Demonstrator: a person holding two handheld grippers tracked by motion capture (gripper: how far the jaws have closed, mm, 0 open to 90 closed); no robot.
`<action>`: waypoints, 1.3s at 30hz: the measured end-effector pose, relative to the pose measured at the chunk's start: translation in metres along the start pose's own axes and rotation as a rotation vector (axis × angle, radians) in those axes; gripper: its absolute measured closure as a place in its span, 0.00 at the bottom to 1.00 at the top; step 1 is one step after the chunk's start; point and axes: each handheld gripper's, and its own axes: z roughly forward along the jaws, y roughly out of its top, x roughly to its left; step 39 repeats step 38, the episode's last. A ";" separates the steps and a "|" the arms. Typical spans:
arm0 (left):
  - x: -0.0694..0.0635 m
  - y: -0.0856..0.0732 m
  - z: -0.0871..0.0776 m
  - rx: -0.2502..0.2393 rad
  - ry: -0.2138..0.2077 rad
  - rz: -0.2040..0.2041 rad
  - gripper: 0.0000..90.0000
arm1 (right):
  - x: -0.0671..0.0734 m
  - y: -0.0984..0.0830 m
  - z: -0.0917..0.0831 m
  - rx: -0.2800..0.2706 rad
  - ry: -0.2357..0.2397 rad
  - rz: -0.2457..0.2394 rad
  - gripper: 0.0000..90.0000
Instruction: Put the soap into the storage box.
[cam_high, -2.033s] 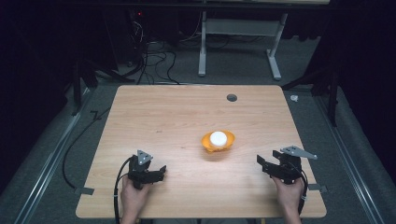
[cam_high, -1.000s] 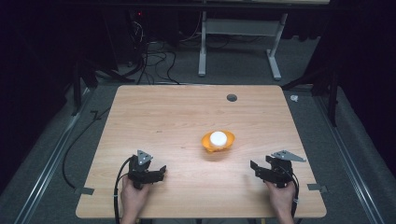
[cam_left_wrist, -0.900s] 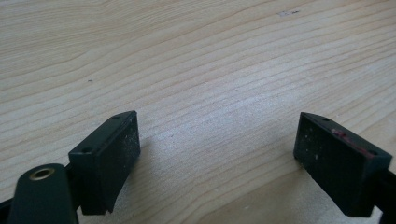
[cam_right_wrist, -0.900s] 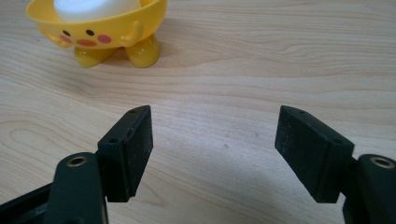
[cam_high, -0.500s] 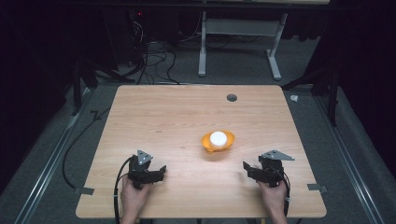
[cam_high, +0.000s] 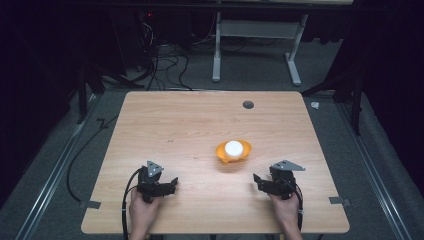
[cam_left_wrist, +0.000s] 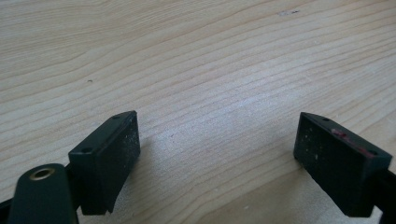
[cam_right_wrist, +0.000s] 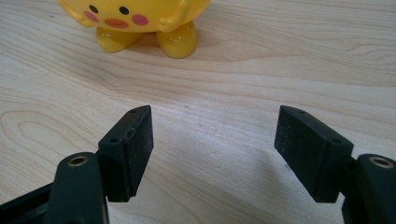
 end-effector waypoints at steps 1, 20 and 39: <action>0.000 0.000 0.000 0.000 0.000 0.000 0.17 | 0.000 0.000 0.001 0.000 0.003 0.000 0.32; 0.000 0.000 0.000 0.000 0.000 0.001 0.17 | 0.008 -0.004 0.013 0.027 -0.016 -0.031 0.32; 0.000 0.000 0.000 0.000 0.000 0.000 0.17 | 0.013 -0.003 0.017 0.037 -0.063 -0.085 0.29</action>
